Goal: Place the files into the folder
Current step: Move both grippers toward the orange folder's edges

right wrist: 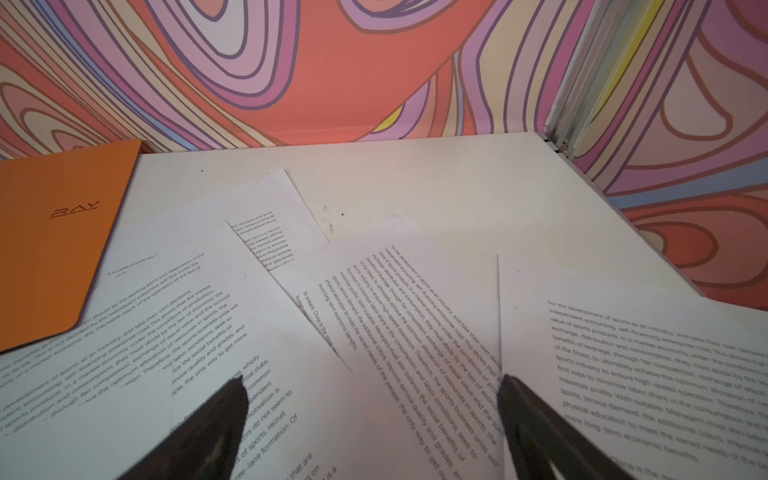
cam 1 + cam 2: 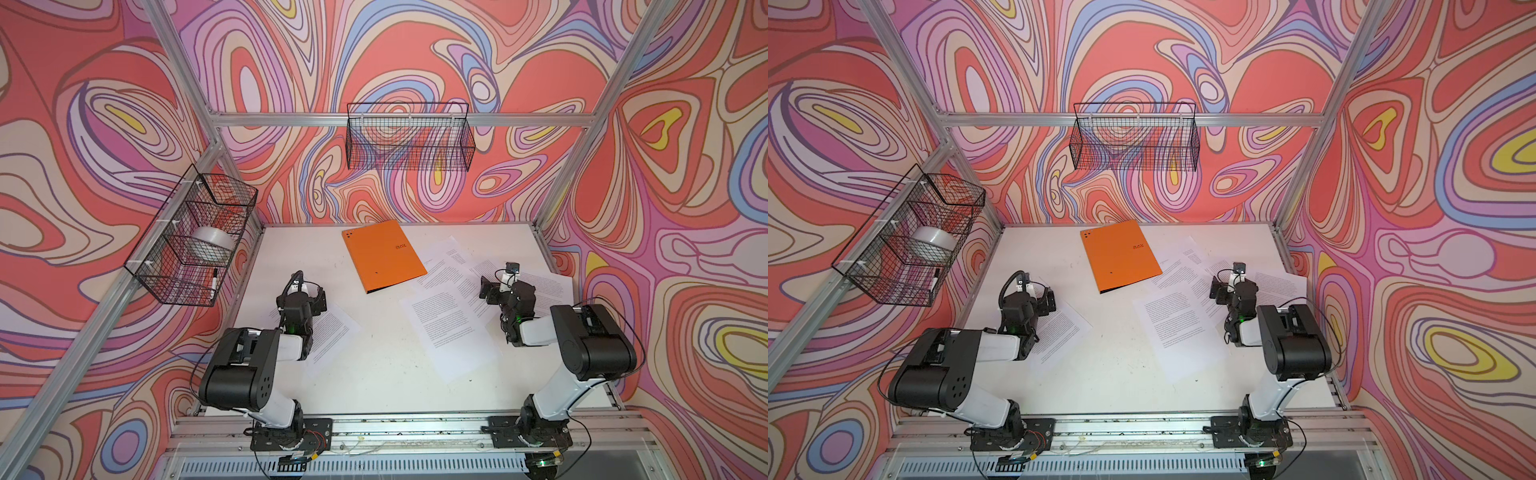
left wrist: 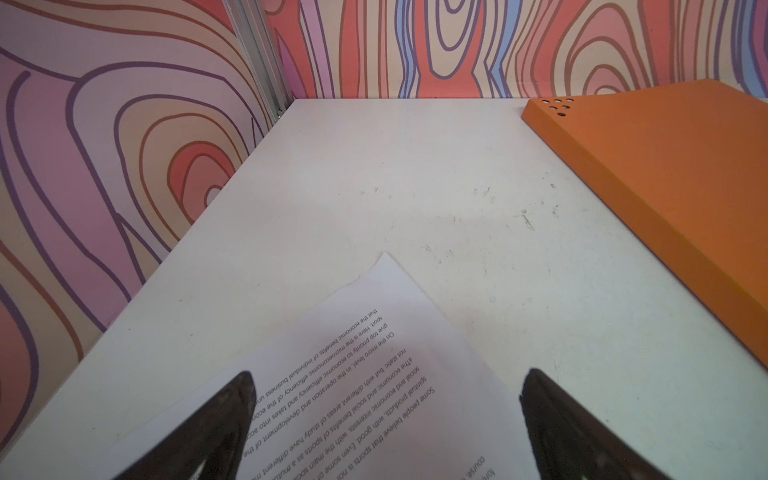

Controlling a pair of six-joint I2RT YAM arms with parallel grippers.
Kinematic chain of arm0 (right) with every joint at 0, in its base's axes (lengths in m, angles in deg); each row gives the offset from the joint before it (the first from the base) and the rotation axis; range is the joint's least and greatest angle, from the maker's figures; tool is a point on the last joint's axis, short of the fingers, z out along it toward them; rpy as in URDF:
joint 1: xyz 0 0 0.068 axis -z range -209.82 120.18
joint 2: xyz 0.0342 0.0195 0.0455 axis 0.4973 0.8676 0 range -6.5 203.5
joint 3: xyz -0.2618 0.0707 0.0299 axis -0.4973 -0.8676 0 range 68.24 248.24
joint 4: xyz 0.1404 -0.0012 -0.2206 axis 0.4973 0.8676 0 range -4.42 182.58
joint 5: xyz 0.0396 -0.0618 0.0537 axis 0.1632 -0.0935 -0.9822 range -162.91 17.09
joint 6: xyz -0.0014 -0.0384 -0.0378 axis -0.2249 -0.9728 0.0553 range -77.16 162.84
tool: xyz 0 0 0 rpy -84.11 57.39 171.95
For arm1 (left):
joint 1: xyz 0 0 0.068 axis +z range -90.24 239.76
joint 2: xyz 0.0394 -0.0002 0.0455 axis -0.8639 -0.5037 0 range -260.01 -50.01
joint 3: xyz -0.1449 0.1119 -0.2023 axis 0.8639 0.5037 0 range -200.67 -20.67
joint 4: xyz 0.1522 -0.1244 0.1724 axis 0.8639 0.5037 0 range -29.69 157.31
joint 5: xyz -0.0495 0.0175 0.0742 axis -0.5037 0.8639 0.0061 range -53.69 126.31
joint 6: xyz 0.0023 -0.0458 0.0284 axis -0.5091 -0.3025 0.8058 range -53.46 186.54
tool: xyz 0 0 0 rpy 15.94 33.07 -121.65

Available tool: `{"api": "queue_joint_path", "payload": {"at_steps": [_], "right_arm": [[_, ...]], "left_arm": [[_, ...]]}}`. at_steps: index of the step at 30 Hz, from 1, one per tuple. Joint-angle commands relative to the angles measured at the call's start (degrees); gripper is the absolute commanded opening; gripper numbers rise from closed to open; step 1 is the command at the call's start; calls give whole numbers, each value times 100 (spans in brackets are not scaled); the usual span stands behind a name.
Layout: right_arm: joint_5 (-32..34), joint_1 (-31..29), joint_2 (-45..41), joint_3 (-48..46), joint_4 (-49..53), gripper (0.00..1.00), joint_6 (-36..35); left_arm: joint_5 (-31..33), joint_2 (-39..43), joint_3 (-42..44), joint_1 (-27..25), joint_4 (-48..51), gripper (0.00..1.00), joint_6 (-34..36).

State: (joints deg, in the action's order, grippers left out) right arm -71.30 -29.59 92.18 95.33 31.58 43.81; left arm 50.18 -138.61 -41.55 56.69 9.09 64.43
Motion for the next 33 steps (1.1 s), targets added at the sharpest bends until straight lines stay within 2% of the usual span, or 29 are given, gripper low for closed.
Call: {"api": "queue_joint_path", "payload": {"at_steps": [1,10,16,17,18,19,20,22,23,24,25,27,29,31,33], "right_arm": [[-50,14,-50,33,20,98,-9],[-57,20,-59,31,8,98,12],[-64,19,-59,24,12,98,21],[-56,21,-65,12,-2,98,21],[215,5,-153,-19,-63,99,40],[444,-23,-453,-61,110,98,92],[594,-80,-815,-31,512,98,34],[1370,-293,-1460,375,1753,98,85],[1496,-322,-1615,539,2057,98,278],[1630,-324,-1770,713,2479,98,817],[1845,-330,-1869,955,2994,99,1507],[1929,-322,-1826,1365,3694,98,2298],[1799,-290,-1625,1917,4547,98,3050],[703,-302,-1276,2430,4842,98,3006],[-255,-402,-737,2979,5109,98,3122]], "left_arm": [[-42,-24,-46,-15,-89,100,70],[-87,-3,-10,17,-136,100,54],[208,48,45,74,-207,100,-143],[247,109,-5,37,-39,100,-126],[22,235,-51,28,165,100,-37],[135,403,-121,-88,369,100,114],[428,638,-282,-265,830,100,242],[732,1094,-779,-582,2069,100,379],[892,1176,-1123,-677,2529,100,230],[1102,1224,-1453,-754,3190,100,-361],[1004,1239,-1870,-782,4153,100,-1018],[566,1024,-2633,-783,5559,100,-1818],[-68,716,-3168,-761,6322,100,-2678],[-1500,372,-3536,-756,6434,100,-2977],[-2569,-53,-3796,-756,6293,100,-3407]]}}
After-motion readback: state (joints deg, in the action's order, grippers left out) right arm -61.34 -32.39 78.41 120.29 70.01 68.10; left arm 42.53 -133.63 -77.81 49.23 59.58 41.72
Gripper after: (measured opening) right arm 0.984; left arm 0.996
